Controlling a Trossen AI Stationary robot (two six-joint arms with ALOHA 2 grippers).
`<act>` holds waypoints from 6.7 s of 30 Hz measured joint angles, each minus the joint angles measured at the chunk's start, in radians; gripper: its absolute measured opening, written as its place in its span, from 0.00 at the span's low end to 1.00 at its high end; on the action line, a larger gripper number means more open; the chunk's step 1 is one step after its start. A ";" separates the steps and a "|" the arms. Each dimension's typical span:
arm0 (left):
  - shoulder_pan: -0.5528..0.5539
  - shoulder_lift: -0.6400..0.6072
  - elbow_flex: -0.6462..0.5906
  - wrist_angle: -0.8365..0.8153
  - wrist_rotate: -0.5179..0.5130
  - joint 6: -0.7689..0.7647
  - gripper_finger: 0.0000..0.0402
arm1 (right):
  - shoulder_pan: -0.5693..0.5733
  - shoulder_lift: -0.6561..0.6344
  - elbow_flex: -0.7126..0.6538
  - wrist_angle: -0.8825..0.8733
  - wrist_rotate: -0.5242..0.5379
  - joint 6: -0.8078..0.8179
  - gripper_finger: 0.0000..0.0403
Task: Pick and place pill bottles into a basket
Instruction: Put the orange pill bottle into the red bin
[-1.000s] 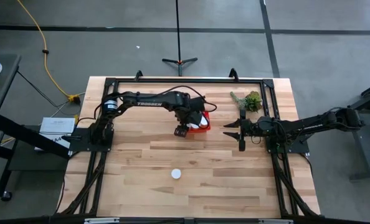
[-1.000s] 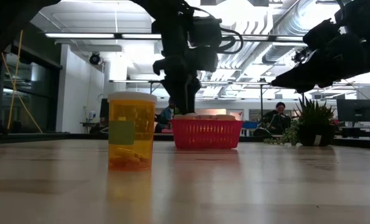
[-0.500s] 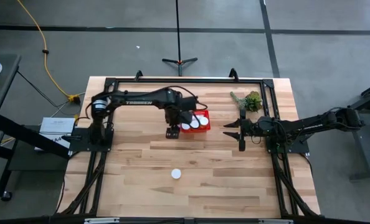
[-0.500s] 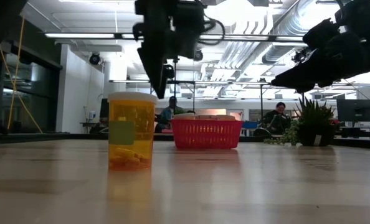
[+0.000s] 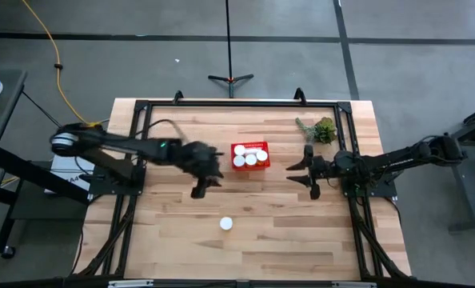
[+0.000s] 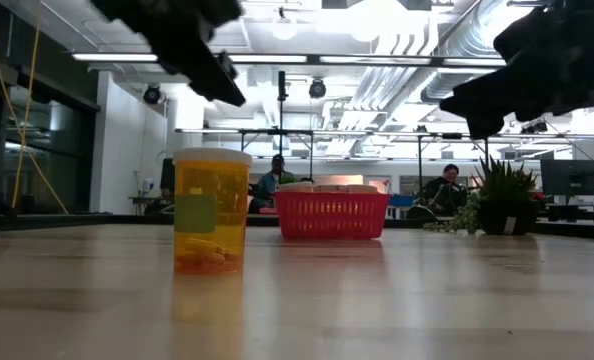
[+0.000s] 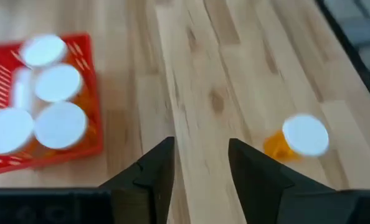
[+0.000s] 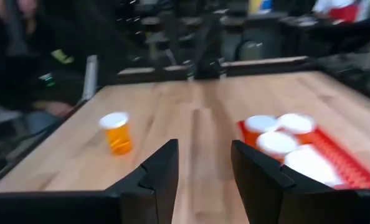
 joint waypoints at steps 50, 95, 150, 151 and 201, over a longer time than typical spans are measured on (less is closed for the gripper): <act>-0.217 -0.444 -0.344 0.107 -0.197 -0.089 0.45 | 0.285 1.099 1.073 -0.439 -0.028 -0.119 0.77; -0.217 -0.444 -0.344 0.107 -0.198 -0.096 0.45 | 0.231 1.322 1.081 -0.126 -0.146 -0.132 0.77; -0.217 -0.444 -0.344 0.106 -0.198 -0.098 0.45 | 0.114 1.000 1.081 -0.482 -0.074 -0.217 0.49; -0.217 -0.444 -0.344 0.105 -0.198 -0.100 0.45 | 0.105 0.969 1.081 -0.519 -0.049 -0.246 0.49; -0.217 -0.444 -0.344 0.115 -0.285 -0.096 0.45 | -0.433 0.905 1.081 -1.053 -0.177 -0.601 0.49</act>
